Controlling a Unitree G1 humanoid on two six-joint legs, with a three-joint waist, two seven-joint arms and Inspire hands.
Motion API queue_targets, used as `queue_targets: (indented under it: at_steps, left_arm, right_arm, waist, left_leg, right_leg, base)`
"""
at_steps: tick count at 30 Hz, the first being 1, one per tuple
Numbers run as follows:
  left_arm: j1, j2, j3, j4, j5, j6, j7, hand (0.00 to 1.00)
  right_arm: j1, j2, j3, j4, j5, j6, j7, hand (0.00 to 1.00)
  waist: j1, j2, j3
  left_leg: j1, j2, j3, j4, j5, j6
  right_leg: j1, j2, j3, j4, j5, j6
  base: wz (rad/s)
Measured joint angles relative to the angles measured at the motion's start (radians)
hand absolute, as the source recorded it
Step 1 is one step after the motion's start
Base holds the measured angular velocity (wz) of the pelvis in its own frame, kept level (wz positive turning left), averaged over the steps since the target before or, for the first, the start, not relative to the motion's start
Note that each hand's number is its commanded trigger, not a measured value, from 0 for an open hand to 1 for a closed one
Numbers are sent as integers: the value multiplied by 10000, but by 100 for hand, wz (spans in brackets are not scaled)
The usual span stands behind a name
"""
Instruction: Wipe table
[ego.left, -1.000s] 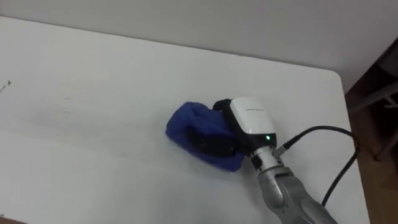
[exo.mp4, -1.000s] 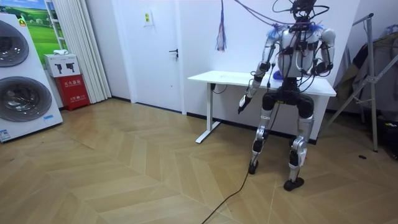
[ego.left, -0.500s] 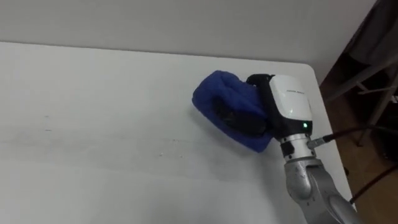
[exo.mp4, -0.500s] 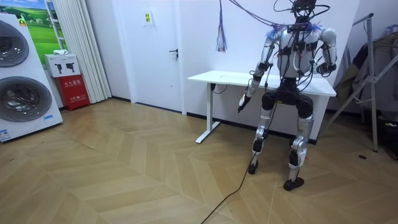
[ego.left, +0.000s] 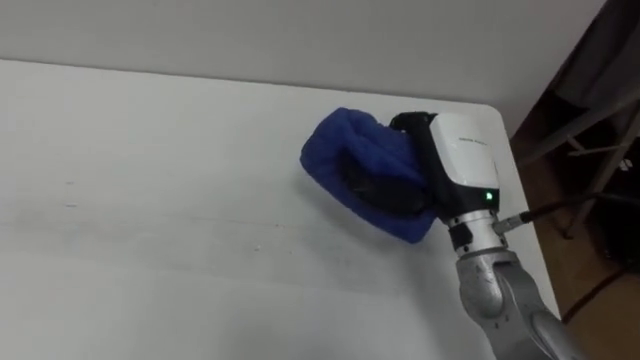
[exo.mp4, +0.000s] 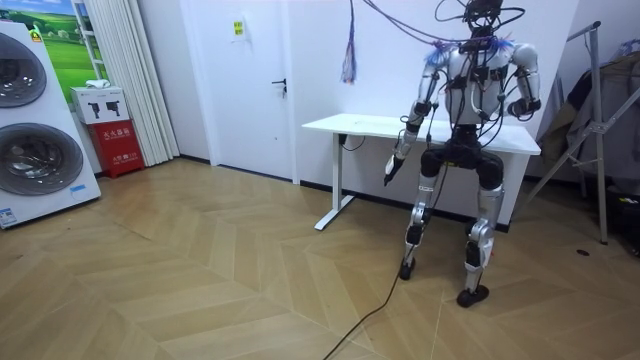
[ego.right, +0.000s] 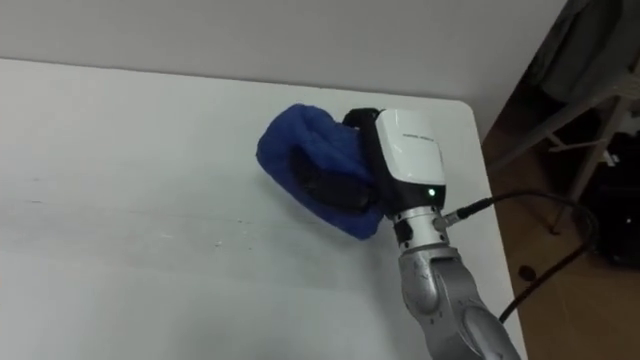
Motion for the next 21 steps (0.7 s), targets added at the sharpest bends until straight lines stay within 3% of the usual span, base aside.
queue_targets:
  at_steps: [1,2,21]
  left_arm:
    - [-1,0,0,0,0,0,0,0]
    - [0,0,0,2,3,0,0,0]
    - [100,3,2,53,31,-5,-12,0]
  right_arm:
    - [12,-7,56,4,-8,27,21,37]
    - [106,-6,95,5,-26,25,38,0]
    - [529,-95,418,401,-625,145,895,0]
  waist:
    - [0,-12,6]
    - [7,-12,9]
    - [31,114,-20]
  left_leg:
    - [3,-6,-26,3,1,1]
    - [-1,-22,-72,3,5,4]
    - [-150,-69,-256,67,14,9]
  right_leg:
    - [24,0,-4,-12,0,0]
    - [61,0,-5,-38,0,0]
    - [114,10,18,-176,-3,6]
  base:
    - [11]
    - [12]
    - [2]
